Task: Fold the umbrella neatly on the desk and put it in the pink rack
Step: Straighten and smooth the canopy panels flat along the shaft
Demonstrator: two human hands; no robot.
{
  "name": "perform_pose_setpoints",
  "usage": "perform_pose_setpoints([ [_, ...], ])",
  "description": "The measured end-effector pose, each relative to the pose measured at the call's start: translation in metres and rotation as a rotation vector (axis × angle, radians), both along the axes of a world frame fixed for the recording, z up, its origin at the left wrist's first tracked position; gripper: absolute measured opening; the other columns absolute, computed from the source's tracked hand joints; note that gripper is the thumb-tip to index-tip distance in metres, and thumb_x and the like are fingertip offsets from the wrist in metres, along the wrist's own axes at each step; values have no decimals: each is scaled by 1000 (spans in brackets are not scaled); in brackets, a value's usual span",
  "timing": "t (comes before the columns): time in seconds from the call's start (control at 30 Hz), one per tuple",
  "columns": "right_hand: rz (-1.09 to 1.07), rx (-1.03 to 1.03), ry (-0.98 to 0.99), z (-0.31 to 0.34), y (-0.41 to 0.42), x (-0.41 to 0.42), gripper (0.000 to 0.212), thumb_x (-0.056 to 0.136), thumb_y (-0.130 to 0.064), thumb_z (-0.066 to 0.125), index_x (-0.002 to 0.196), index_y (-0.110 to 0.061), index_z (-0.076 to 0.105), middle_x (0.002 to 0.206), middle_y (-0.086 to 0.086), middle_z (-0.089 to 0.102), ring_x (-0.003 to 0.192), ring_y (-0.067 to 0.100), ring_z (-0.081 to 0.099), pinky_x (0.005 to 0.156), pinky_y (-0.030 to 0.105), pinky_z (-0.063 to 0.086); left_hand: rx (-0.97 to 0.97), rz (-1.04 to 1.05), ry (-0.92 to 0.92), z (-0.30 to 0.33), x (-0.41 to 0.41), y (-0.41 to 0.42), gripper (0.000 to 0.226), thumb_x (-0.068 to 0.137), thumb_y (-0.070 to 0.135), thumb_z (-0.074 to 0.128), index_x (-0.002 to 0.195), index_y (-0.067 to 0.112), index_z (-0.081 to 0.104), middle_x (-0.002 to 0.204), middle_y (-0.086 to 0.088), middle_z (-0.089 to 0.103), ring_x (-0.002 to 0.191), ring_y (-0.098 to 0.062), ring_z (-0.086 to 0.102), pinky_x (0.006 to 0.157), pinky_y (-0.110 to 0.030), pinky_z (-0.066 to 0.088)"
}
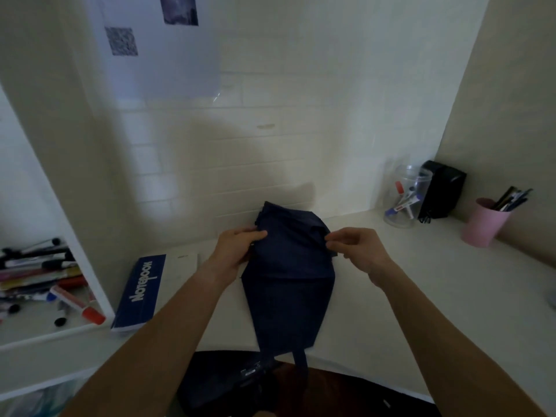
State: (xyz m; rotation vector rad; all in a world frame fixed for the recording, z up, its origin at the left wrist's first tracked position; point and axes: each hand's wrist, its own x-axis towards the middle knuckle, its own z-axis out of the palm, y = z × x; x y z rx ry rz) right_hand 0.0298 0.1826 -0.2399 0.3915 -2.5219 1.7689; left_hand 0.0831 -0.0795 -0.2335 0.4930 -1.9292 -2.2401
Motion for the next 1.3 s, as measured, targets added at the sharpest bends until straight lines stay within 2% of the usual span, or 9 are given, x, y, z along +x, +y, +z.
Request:
perform_pose_setpoints([
  [0.17,9,116,49,-4,-11,2,30,71,-32,89,98,-24,78,87,-5,75,72,9,68,68,15,51,-120,-29,106,-6,12,-3,26,87,5,75,113,8,70,96,-12,76,82,-20,72,62,-23,57],
  [0.33,2,78,138,1,-23,0,17,79,-23,83,94,-16,80,86,-5,75,70,-6,65,69,14,52,-259,40,180,-6,13,-5,25,88,6,72,109,18,68,81,-11,73,80,-24,70,66,-30,57],
  [0.4,18,-25,108,6,-18,0,15,81,-22,81,94,-14,80,91,1,78,79,4,69,74,23,57,-460,89,194,-6,13,-6,21,87,21,76,106,26,68,86,-5,71,82,-23,70,73,-33,58],
  [0.5,57,-92,74,17,-15,1,18,86,-18,78,103,-13,77,97,6,77,87,12,70,71,12,54,-648,141,218,4,11,1,37,80,51,80,107,29,70,97,7,66,86,-10,65,75,-27,55],
  [0.67,112,-65,85,34,-15,5,15,91,-22,72,101,-14,77,95,5,77,75,0,66,61,8,47,-330,17,226,36,3,14,23,82,32,83,95,14,78,93,0,77,87,-17,72,61,-15,52],
  [0.83,126,-131,44,39,0,9,7,86,-20,77,92,-16,78,91,0,78,77,4,67,62,15,46,-200,0,211,40,12,5,12,87,29,79,87,18,80,89,0,77,82,-15,70,72,-28,56],
  [1.03,172,-79,71,34,0,16,17,79,-15,83,92,-14,73,92,10,78,82,16,69,77,26,55,-489,142,274,36,19,4,24,81,43,82,93,23,78,88,10,76,80,-4,70,66,-15,52],
  [1.2,166,-94,135,33,1,25,35,79,-9,83,111,-22,73,88,14,76,75,14,68,71,22,57,-377,159,292,39,32,1,17,88,28,78,87,11,80,77,-1,73,55,1,59,53,-14,48],
  [1.3,156,-53,155,27,2,27,21,78,-8,83,96,-17,78,87,8,77,74,11,67,72,24,56,-320,135,244,33,40,-5,17,90,26,76,88,9,79,81,-8,76,57,-7,63,54,-19,51],
])
